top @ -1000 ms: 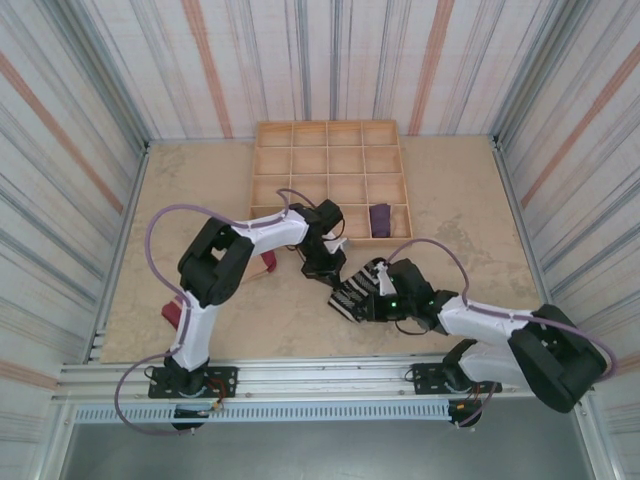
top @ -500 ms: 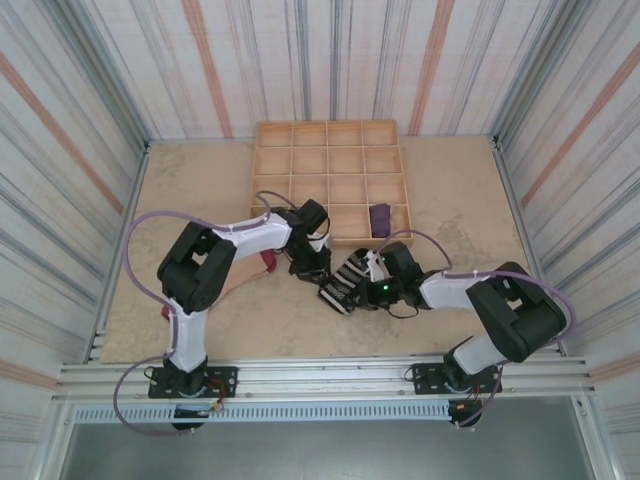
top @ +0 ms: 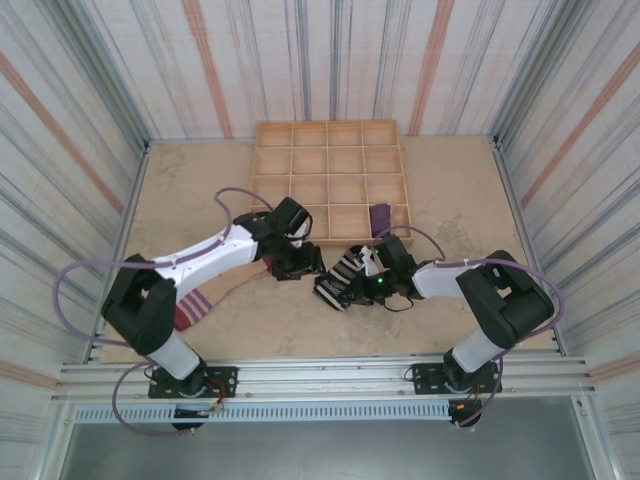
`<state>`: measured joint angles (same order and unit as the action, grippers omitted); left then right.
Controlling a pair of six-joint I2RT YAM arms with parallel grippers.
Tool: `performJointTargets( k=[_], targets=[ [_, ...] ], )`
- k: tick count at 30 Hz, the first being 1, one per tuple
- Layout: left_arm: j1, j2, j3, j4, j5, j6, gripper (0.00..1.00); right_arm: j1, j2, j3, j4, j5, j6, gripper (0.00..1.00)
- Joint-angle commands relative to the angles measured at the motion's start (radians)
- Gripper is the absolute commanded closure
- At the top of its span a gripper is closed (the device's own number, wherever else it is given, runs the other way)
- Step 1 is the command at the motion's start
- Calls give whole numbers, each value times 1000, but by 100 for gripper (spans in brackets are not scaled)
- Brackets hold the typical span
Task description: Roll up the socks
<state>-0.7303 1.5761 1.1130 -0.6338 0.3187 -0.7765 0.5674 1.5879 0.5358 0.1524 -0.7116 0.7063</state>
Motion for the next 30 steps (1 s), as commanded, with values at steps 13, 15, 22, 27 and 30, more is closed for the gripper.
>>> performJointTargets(
  k=[13, 15, 22, 27, 30],
  targets=[
    [-184, -83, -319, 481, -319, -575, 33, -2, 62, -5, -107, 83, 110, 100],
    [-181, -67, -332, 530, -326, -591, 34, -1, 66, -5, -99, 83, 117, 100],
    [-184, 14, -340, 600, -291, -656, 48, -1, 76, -5, -85, 77, 128, 100],
    [-195, 33, -336, 577, -303, -688, 57, -1, 87, -6, -53, 67, 141, 100],
    [-189, 46, -329, 553, -300, -692, 63, -3, 98, -6, -30, 61, 141, 100]
  ],
)
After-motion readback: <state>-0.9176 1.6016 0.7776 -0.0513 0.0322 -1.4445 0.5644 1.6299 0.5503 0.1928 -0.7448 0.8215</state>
